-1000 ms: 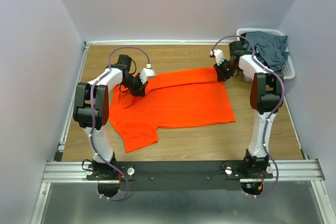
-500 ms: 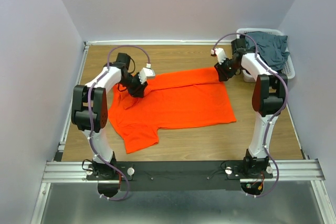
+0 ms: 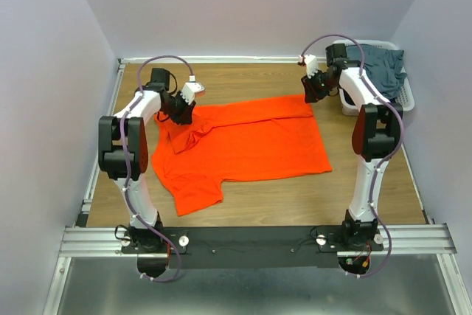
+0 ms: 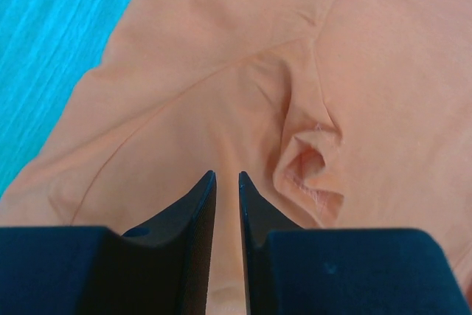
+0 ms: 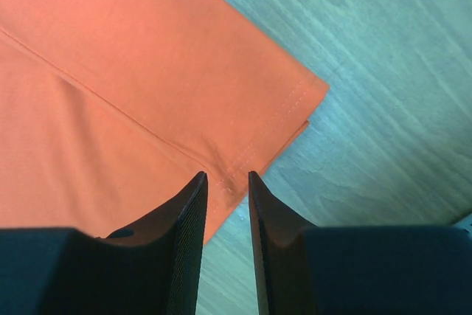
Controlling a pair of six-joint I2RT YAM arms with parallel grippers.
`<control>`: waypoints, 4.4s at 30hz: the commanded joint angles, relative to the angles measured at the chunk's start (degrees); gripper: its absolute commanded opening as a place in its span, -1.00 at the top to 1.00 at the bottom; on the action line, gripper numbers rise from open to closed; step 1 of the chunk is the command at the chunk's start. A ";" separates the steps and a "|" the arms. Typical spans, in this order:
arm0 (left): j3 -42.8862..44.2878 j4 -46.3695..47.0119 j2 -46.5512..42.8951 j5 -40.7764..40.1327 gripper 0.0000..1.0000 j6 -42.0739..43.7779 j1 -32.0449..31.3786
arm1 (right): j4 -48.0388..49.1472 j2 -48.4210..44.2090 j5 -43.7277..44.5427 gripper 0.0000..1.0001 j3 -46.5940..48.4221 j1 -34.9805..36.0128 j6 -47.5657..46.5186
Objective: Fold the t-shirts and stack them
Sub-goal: Fold the tshirt
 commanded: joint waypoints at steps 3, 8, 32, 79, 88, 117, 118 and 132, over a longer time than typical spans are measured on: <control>-1.47 3.14 2.37 -4.83 0.52 -2.63 -4.47 | -1.35 3.54 0.45 0.31 2.49 0.07 2.50; -4.98 2.88 1.49 -6.95 0.53 -1.49 -9.74 | -1.35 3.72 0.37 0.31 2.67 -0.01 2.68; 0.11 5.34 -0.63 -10.18 0.47 -11.24 3.95 | -1.17 9.52 1.15 0.39 9.08 2.89 7.95; -16.40 -13.04 -23.20 -0.62 -0.19 17.06 6.07 | -10.76 -25.63 7.22 -0.14 -28.78 8.59 -6.55; -21.43 -12.07 -26.81 -1.59 -0.18 17.06 6.07 | -2.85 -27.83 13.20 0.13 -41.27 10.89 -7.25; -28.19 -3.02 -23.47 -11.95 -0.13 20.92 4.66 | 3.48 -25.46 19.00 0.99 -46.46 10.89 -9.71; -28.37 -2.58 -23.30 -12.39 -0.13 21.01 4.40 | 3.40 -25.37 18.91 0.99 -46.38 10.89 -9.63; -31.54 -1.69 -21.62 -16.62 -0.15 23.21 2.64 | 3.22 -25.37 19.26 0.99 -46.64 10.89 -9.28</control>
